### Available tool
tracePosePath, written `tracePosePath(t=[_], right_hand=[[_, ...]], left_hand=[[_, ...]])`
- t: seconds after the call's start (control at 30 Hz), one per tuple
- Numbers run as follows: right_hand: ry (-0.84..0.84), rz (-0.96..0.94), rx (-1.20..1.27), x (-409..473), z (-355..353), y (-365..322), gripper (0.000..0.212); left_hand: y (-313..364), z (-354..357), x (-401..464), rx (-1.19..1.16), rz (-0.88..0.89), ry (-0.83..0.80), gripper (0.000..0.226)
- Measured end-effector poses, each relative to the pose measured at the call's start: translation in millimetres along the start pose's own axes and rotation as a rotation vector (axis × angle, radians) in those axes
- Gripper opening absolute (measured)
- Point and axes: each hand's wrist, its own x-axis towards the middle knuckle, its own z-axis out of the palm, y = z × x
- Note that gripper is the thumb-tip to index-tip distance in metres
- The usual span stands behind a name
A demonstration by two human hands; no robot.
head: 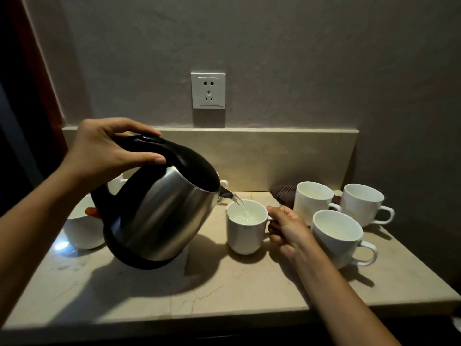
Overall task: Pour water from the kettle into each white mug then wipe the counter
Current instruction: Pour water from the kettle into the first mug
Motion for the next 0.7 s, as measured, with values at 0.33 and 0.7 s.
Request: tracePosePath(t=[0.33, 0.7], right_hand=[[0.031, 0.017, 0.063, 0.1, 1.4, 2.4, 0.03], [0.069, 0.045, 0.131, 2.4, 1.1, 5.5, 0.026]], left_hand=[[0.5, 11.5, -21.0, 0.021, 0.026, 0.142, 0.046], [-13.5, 15.9, -42.5, -0.042, -0.094, 0.384, 0.041]])
